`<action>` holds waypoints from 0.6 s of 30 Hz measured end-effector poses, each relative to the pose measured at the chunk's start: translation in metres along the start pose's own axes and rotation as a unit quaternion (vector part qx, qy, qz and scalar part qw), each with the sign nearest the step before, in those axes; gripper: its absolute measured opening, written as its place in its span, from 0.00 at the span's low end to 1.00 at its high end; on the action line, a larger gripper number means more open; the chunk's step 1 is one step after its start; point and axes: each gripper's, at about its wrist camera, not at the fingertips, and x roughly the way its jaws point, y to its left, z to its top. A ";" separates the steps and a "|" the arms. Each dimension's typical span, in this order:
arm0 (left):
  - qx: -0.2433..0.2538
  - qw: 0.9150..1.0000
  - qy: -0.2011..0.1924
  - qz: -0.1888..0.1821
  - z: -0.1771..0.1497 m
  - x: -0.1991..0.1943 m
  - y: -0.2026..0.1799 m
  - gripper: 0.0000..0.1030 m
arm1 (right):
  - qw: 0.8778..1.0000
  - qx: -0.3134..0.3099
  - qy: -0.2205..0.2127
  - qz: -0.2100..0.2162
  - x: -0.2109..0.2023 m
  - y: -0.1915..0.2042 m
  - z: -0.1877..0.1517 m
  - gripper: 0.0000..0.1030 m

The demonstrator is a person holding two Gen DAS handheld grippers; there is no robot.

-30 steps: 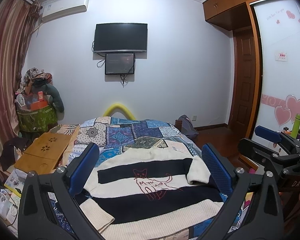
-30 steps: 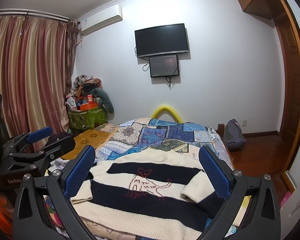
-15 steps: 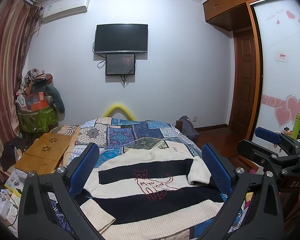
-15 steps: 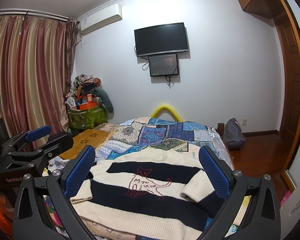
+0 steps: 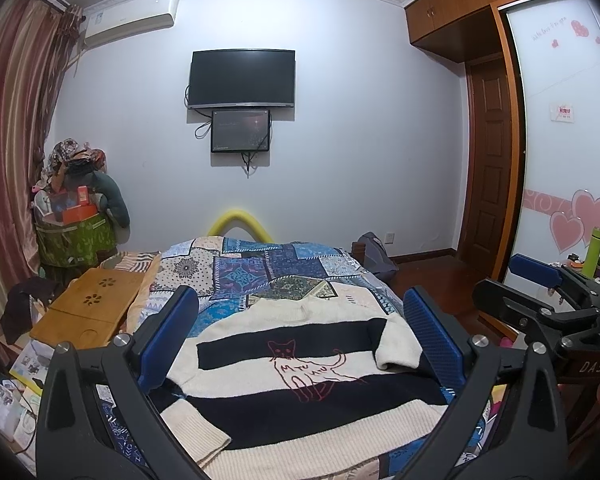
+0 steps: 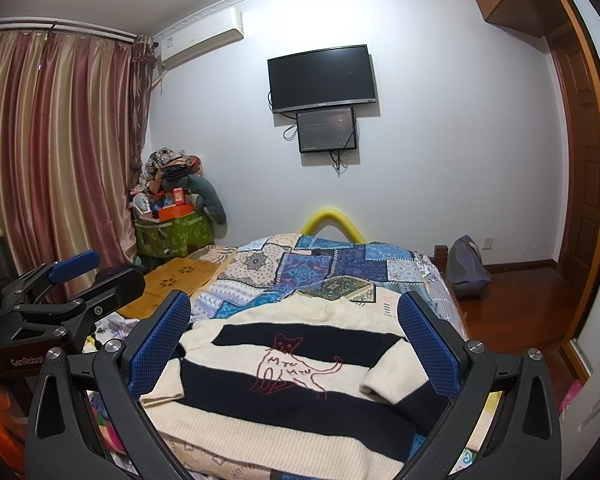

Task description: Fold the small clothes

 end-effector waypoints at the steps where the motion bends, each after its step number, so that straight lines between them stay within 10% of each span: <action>1: 0.000 1.000 0.000 0.000 0.000 0.000 0.000 1.00 | 1.000 0.000 0.000 0.000 0.000 0.000 0.000 1.00; 18: -0.001 1.000 0.003 0.000 -0.002 0.003 0.002 1.00 | 1.000 -0.001 0.006 -0.001 0.003 -0.004 -0.005 1.00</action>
